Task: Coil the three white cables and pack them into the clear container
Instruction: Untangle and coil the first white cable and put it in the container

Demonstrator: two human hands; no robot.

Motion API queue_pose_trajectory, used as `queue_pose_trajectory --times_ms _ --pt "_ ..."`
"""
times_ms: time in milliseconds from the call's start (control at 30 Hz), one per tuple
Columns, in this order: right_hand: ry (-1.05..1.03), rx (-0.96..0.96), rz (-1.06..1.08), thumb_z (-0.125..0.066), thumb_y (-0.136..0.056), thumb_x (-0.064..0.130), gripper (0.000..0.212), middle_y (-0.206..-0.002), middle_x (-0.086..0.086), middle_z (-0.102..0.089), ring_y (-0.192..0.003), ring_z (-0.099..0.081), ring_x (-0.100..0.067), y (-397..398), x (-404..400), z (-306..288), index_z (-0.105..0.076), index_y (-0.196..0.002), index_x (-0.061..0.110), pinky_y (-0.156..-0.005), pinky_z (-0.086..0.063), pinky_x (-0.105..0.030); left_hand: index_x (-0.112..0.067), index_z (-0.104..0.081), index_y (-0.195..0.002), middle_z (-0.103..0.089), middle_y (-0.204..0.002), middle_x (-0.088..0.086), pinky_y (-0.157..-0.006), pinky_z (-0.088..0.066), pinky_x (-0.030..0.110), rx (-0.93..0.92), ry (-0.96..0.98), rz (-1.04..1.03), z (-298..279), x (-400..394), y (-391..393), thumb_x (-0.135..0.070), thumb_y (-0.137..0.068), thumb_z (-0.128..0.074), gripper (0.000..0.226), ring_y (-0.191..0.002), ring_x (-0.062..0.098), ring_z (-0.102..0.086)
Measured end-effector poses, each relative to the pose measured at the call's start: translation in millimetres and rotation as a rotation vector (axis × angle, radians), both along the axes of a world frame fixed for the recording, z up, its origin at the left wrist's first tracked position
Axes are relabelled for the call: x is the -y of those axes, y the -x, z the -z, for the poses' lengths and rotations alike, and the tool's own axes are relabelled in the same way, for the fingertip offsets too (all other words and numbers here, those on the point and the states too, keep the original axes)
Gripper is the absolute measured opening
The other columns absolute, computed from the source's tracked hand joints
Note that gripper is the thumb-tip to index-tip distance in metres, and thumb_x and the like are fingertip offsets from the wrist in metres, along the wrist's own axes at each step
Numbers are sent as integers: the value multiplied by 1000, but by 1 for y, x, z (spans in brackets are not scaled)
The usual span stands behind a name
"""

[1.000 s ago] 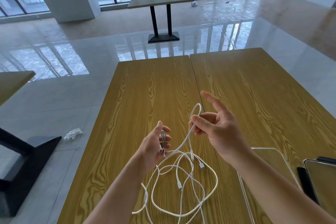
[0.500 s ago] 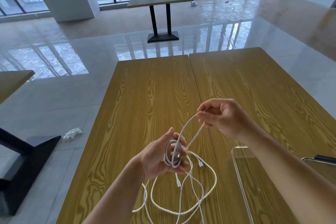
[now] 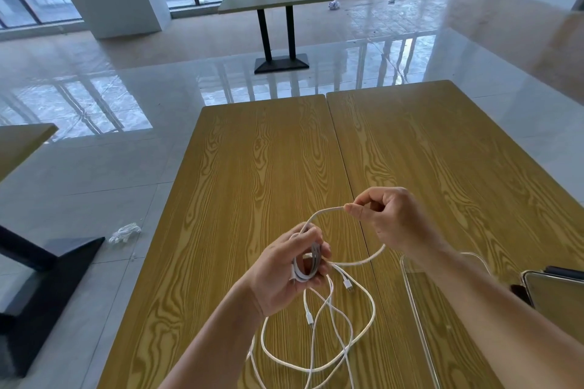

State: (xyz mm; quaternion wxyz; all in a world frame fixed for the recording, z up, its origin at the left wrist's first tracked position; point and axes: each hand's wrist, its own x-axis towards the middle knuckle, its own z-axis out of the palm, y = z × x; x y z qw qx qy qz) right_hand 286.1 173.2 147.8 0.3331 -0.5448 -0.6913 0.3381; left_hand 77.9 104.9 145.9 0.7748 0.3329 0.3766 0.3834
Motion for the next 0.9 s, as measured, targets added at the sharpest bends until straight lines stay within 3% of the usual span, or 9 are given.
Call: queue_pose_trajectory --times_ms 133,267,300,400,600,700,800,900 --pt "-15 75 -41 -72 -87 38 19 -70 11 -60 -64 -54 -1 1 -1 2 -69 -74 24 -61 -42 -12 -10 -60 -89 -63 -90 16 -59 -52 32 1 -16 -133 -5 -1 3 -21 -92 -57 12 -74 28 -61" --pt "135 -41 -166 -66 -93 30 10 -58 1 -64 -53 -58 -11 2 3 0 -65 -84 26 -59 -56 -39 -6 -61 -103 -68 -93 18 -63 -55 35 -88 11 -318 -4 -5 6 -21 -101 -45 22 -77 29 -65" --pt "155 -64 -187 -66 -94 25 5 -57 2 -63 -52 -58 -13 2 5 -1 -64 -90 28 -58 -56 -39 -6 -62 -105 -69 -93 18 -62 -55 35 -102 16 -362 -4 -6 8 -22 -102 -43 24 -76 29 -66" --pt "228 -154 -204 -63 -95 12 20 -64 3 -66 -55 -60 -13 0 9 -1 -62 -103 31 -59 -57 -30 -6 -65 -112 -70 -92 18 -61 -56 34 -90 45 -503 -3 -7 15 -22 -103 -43 28 -75 28 -66" --pt "343 -248 -246 -49 -98 -5 37 -78 -3 -71 -59 -63 -14 -2 18 -3 -76 -88 18 -59 -57 -27 -7 -65 -115 -71 -94 19 -57 -58 31 34 136 -730 2 -15 32 -25 -104 -41 32 -73 26 -69" --pt "386 -289 -278 -43 -96 -11 45 -94 -4 -76 -73 -71 -19 -3 20 -5 -77 -94 18 -74 -61 -32 -4 -65 -116 -73 -92 19 -57 -58 30 57 166 -768 3 -17 34 -26 -104 -41 35 -71 27 -69" --pt "215 -152 -275 -60 -93 -5 35 -99 8 -77 -92 -72 -8 1 22 -1 -74 -99 26 -88 -58 -27 -3 -66 -115 -73 -94 19 -58 -59 31 58 181 -774 3 -17 35 -26 -104 -42 35 -72 28 -69" --pt "121 -127 -252 -71 -89 11 20 -95 7 -76 -94 -70 -3 6 24 0 -75 -95 30 -84 -55 -18 -3 -66 -114 -74 -100 20 -60 -60 33 48 191 -771 2 -17 35 -26 -104 -42 35 -76 30 -70"
